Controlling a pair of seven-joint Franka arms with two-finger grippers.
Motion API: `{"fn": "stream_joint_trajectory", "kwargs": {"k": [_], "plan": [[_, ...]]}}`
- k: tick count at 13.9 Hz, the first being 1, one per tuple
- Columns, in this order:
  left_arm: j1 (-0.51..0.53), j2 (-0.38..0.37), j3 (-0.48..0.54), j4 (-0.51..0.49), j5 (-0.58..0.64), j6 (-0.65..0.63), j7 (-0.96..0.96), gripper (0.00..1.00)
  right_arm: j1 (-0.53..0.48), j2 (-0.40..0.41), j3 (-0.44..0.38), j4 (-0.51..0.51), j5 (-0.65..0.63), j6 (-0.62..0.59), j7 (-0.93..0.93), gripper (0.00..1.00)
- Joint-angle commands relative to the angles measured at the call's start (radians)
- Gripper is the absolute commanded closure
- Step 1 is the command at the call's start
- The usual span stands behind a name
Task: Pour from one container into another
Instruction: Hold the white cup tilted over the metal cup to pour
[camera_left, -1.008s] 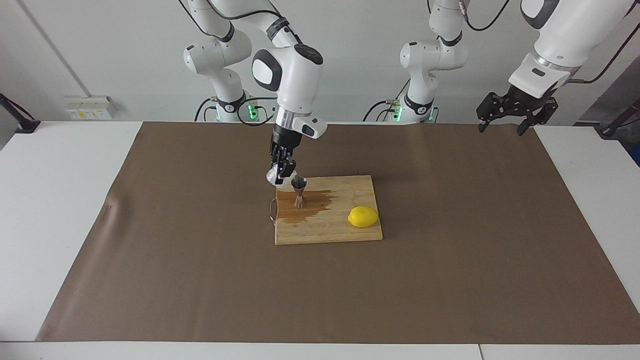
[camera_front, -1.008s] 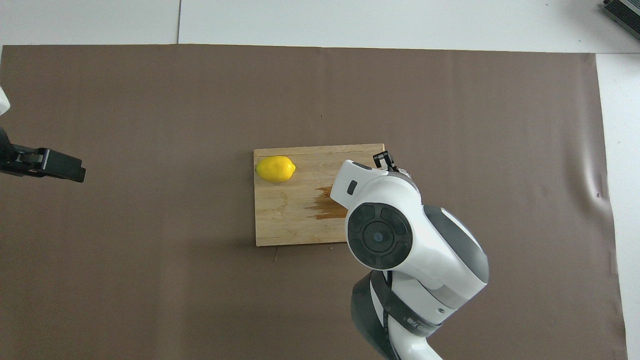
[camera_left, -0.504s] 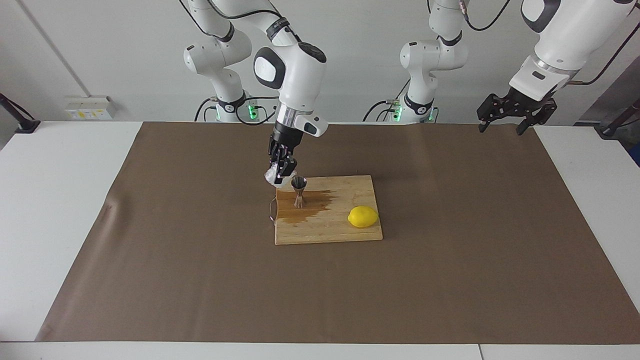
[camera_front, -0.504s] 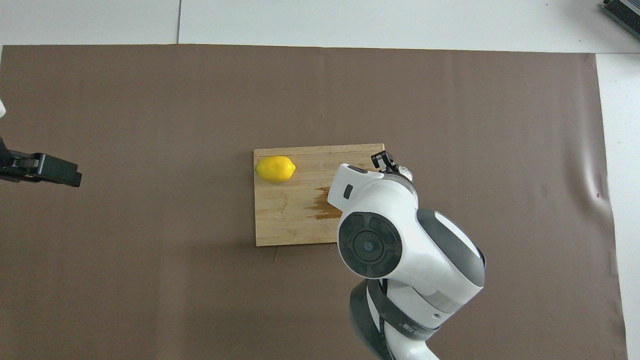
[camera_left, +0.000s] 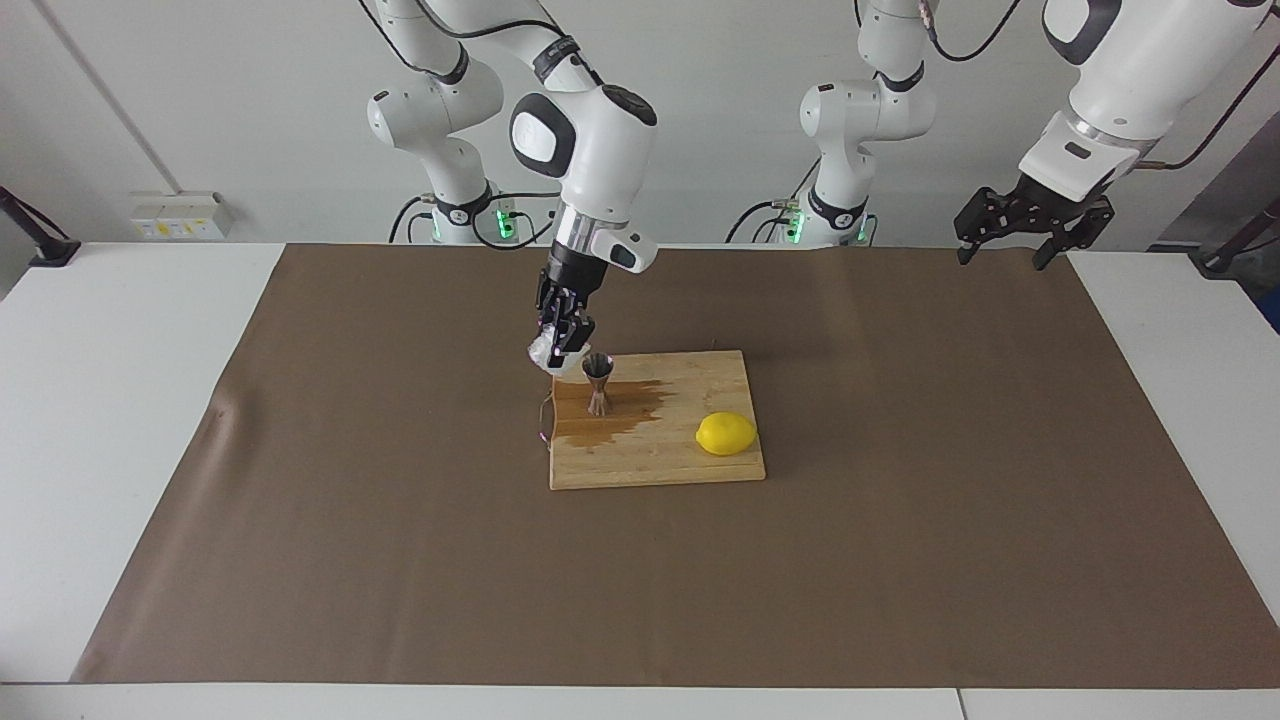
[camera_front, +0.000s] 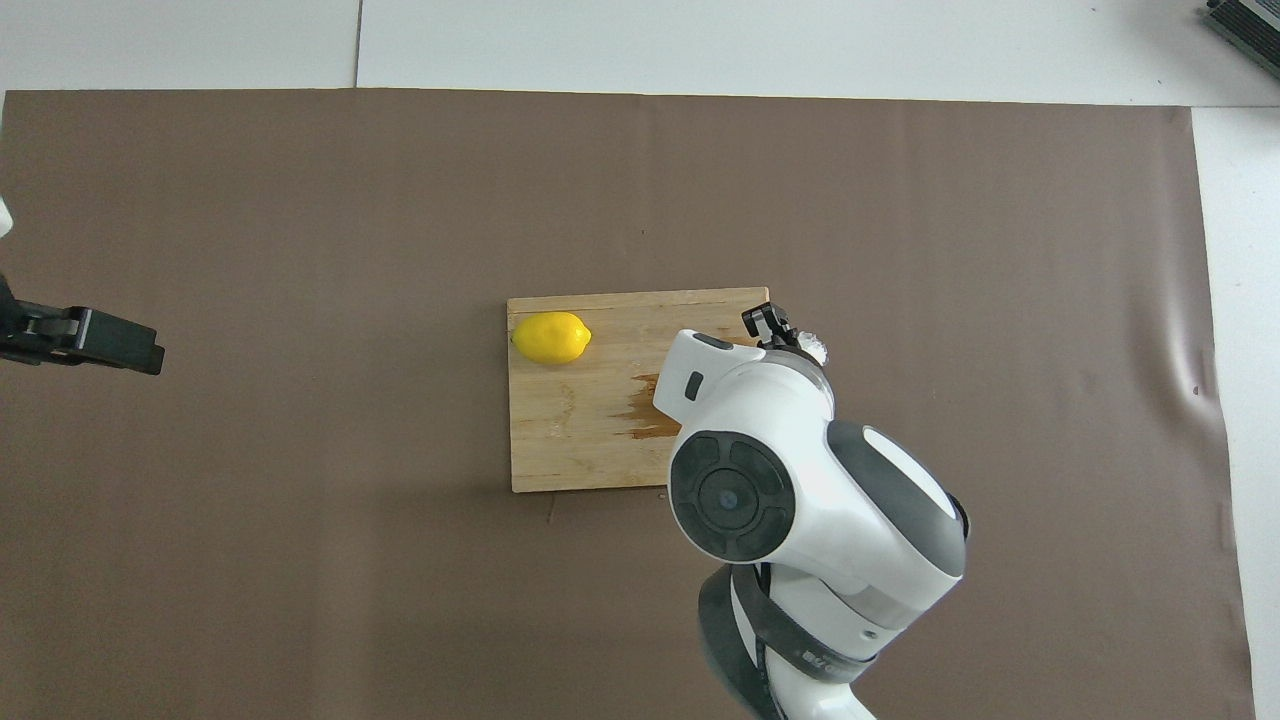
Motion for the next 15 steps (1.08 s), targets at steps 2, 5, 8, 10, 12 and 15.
{"fn": "stream_joint_trajectory", "kwargs": {"k": [2,5,8,10,12,15], "plan": [[0.006,-0.029,0.0,-0.032,0.0,-0.001,-0.007,0.0,0.014,0.004,0.007,-0.008,-0.045,-0.002,0.067,1.0],[0.057,-0.034,-0.009,-0.049,0.001,0.01,-0.007,0.0,0.014,0.006,0.007,-0.008,-0.05,0.001,0.068,1.0],[0.061,-0.034,-0.012,-0.05,0.01,-0.001,-0.007,0.0,0.014,0.014,0.007,-0.008,-0.058,0.007,0.099,1.0],[0.063,-0.034,-0.041,-0.049,0.059,-0.019,-0.006,0.0,0.013,0.014,0.009,-0.009,-0.065,0.01,0.102,1.0],[0.057,-0.038,-0.044,-0.047,0.072,-0.021,-0.007,0.0,0.014,0.021,0.009,-0.012,-0.068,0.014,0.107,1.0],[0.058,-0.038,-0.046,-0.049,0.07,-0.011,-0.01,0.0,0.014,0.026,0.009,-0.012,-0.078,0.021,0.12,1.0]]}}
